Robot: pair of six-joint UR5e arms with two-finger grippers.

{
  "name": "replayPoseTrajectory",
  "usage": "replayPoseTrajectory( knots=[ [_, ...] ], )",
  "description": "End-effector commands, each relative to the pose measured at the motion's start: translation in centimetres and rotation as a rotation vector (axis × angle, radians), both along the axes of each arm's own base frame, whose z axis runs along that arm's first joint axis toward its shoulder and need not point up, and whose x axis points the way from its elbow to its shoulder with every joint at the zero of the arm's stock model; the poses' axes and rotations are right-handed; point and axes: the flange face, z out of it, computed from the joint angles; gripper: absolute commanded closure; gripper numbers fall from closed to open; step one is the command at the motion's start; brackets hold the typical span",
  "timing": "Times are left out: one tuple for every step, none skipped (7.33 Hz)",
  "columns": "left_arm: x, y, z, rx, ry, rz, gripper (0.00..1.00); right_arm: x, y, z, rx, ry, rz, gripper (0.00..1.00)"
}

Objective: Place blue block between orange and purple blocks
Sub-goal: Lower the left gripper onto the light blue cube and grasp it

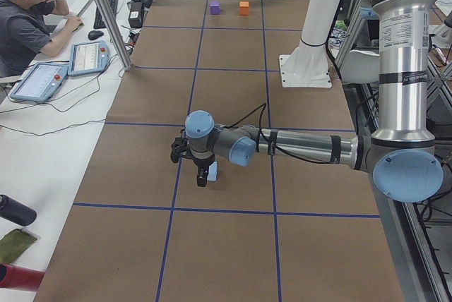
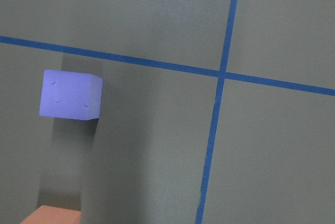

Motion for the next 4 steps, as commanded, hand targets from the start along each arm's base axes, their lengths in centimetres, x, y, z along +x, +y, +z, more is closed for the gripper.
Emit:
replayPoseTrajectory(
  knots=[
    [5.6,0.8,0.0,0.008,0.0,-0.026,0.0,0.0,0.0,0.0,0.0,0.0,0.0,0.0],
    [8.1,1.4,0.1,-0.009,-0.025,-0.025,0.0,0.0,0.0,0.0,0.0,0.0,0.0,0.0],
    [9.1,1.5,0.3,0.0,-0.05,-0.024,0.0,0.0,0.0,0.0,0.0,0.0,0.0,0.0],
    [9.3,1.3,1.0,-0.008,-0.058,-0.021,0.0,0.0,0.0,0.0,0.0,0.0,0.0,0.0]
  ],
)
